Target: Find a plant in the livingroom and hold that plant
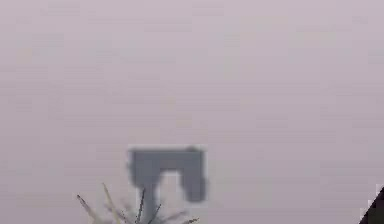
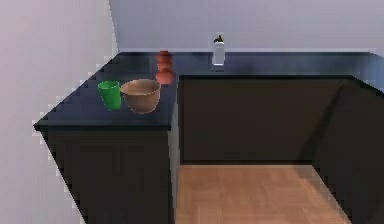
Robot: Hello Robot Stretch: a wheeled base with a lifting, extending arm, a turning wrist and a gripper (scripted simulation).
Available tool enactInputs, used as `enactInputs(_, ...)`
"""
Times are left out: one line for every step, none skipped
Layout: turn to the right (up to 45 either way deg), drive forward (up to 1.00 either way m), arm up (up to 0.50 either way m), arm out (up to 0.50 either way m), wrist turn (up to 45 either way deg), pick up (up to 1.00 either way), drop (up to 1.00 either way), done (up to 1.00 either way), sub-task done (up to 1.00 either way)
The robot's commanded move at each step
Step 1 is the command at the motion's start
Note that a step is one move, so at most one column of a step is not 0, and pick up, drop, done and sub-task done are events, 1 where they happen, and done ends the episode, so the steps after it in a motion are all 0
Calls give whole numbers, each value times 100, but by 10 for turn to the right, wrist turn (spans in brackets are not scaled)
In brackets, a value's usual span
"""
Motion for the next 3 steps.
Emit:
enactInputs(-450, 0, 0, 0, 0, 0, 0, 0, 0)
enactInputs(-450, 0, 0, 0, 0, 0, 0, 0, 0)
enactInputs(-450, 0, 0, 0, 0, 0, 0, 0, 0)
